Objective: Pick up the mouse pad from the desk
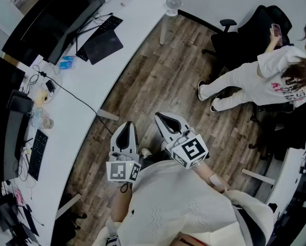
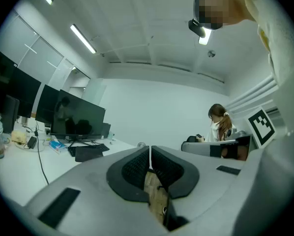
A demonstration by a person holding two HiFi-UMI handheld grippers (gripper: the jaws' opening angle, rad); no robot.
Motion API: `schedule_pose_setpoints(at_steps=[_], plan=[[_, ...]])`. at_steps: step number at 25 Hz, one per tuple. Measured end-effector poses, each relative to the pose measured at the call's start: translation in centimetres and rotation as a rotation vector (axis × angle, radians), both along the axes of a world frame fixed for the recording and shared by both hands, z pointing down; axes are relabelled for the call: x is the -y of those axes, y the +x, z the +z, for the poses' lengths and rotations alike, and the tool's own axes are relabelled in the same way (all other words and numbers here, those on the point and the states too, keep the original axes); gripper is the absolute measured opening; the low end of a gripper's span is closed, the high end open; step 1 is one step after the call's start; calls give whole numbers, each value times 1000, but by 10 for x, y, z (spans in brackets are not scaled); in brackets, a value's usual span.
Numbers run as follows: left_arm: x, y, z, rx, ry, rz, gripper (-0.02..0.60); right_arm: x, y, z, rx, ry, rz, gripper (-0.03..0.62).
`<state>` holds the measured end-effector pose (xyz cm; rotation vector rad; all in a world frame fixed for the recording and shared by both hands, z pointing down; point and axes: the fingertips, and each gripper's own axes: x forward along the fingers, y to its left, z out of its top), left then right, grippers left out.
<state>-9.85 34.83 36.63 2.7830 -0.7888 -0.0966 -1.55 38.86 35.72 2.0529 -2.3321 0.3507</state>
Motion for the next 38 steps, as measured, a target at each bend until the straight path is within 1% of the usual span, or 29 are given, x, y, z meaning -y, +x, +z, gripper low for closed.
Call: schedule_pose_setpoints(at_steps=[3, 7, 13, 18, 23, 30, 33, 38], plan=[[-4, -16, -7, 8, 38, -6, 20, -3, -26, -9, -20, 17, -42, 1], [-6, -30, -16, 10, 76, -27, 20, -5, -44, -14, -29, 22, -54, 0], [-1, -50, -11, 5, 51, -53, 20, -1, -60, -16, -38, 23, -48, 0], [8, -62, -9, 6, 63, -67, 20, 6, -71, -11, -41, 17, -46, 2], [21, -80, -4, 26, 75, -86, 20, 20, -83, -10, -45, 26, -38, 1], [35, -106, 17, 50, 37, -107, 20, 29, -92, 4, -32, 0, -5, 1], [39, -105, 22, 55, 27, -107, 20, 29, -88, 3, -15, 5, 12, 2], [52, -90, 16, 69, 80, -90, 20, 44, -72, 4, -15, 15, 38, 2]])
